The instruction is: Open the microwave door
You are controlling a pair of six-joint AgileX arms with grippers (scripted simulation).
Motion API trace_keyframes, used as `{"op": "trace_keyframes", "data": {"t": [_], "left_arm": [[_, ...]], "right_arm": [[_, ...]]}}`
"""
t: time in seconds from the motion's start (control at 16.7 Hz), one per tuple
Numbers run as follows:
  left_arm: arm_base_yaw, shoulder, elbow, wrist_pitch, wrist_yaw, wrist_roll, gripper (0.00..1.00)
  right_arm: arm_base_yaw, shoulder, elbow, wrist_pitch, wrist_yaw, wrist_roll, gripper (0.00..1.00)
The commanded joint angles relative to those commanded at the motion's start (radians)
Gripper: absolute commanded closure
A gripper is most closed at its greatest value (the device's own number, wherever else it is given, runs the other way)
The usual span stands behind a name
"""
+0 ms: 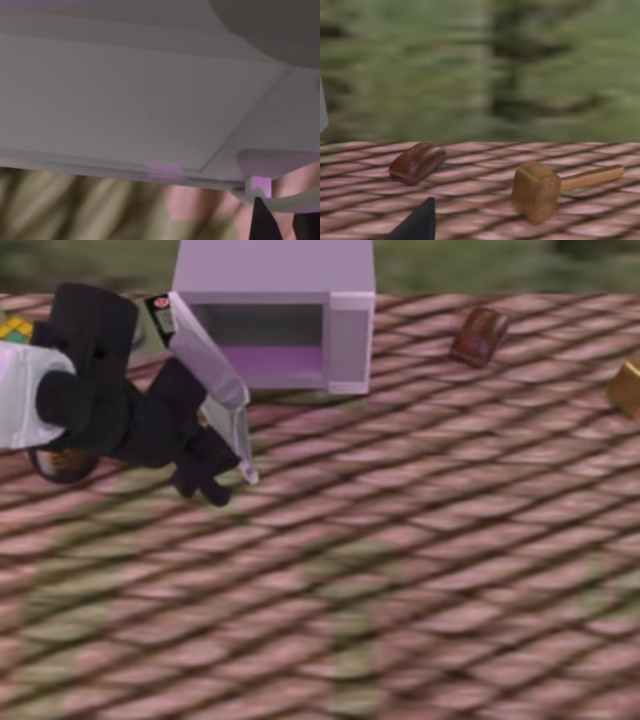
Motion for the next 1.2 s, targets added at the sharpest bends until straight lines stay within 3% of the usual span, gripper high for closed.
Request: {"op": "trace_keyframes", "data": {"t": [0.48, 1.2], "left_arm": [[0.04, 0.004, 0.016, -0.047, 0.044, 0.092, 1.0], [0.04, 0.004, 0.017, -0.047, 0.045, 0.093, 1.0]], "right_arm": [[0.0, 0.0, 0.0, 0.0, 0.0, 0.0, 0.0], [0.0, 0.0, 0.0, 0.0, 0.0, 0.0, 0.0]]}}
